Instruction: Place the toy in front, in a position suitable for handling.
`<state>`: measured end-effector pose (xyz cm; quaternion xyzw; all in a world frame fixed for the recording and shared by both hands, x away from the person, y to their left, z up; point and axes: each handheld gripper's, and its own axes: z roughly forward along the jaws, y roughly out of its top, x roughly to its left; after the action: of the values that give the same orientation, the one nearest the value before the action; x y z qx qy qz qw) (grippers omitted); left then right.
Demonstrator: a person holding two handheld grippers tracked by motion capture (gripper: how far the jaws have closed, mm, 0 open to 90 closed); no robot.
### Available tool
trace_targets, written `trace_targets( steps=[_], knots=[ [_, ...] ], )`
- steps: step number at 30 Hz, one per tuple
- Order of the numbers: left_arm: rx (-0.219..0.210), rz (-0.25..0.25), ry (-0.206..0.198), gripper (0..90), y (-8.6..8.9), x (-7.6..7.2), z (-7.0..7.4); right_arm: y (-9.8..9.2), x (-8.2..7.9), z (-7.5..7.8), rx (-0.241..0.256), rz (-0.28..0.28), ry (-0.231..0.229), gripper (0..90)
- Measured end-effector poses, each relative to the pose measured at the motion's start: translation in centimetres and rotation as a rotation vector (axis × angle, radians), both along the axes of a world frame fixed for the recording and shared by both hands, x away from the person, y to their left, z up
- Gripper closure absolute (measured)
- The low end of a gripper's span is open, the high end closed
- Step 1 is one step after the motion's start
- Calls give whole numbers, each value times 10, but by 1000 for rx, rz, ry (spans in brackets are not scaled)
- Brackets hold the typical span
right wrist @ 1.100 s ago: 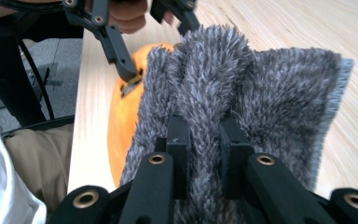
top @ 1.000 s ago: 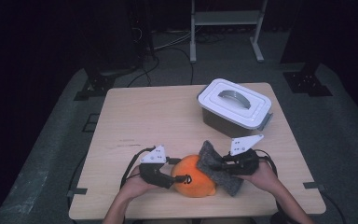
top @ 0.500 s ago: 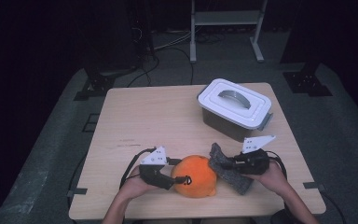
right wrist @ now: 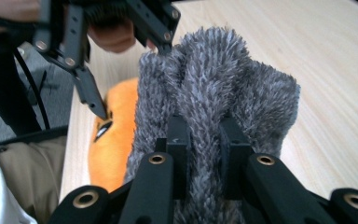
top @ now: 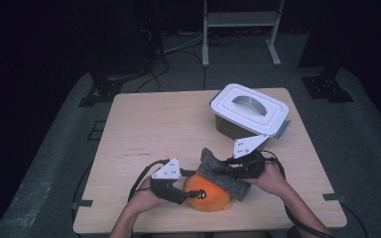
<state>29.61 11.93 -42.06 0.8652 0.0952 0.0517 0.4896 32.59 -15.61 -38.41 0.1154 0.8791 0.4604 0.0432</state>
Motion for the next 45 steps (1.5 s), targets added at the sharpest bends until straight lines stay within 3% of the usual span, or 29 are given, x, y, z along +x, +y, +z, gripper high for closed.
trace_targets(
  steps=[5, 15, 20, 24, 29, 34, 38, 43, 45],
  knots=[
    [-4, -1, 4, 357, 1, 1, -1, -9, 5, -6, 21, -26, 27, 770],
    [-13, 14, 17, 355, 3, 4, -3, -48, 3, -31, 51, -109, 95, 769],
    [-17, 29, 33, 355, 5, 6, -5, -65, -1, -44, 41, -141, 127, 769],
    [-16, 37, 38, 355, 6, 7, -5, -73, -5, -46, 28, -160, 131, 768],
    [-11, 42, 37, 355, 6, 7, -5, -64, -14, -28, 49, -123, 76, 769],
    [-7, 53, 34, 354, 6, 7, -5, -34, -25, -12, 48, -35, 31, 768],
    [-17, 60, 34, 340, 6, 7, -4, -19, -25, -17, -5, -9, 29, 768],
    [-48, 59, 29, 305, 9, 7, 1, -26, -13, -27, 11, -46, 52, 768],
    [-39, 53, 23, 285, 9, 7, 1, -30, -10, -28, 9, -65, 55, 768]
  ],
)
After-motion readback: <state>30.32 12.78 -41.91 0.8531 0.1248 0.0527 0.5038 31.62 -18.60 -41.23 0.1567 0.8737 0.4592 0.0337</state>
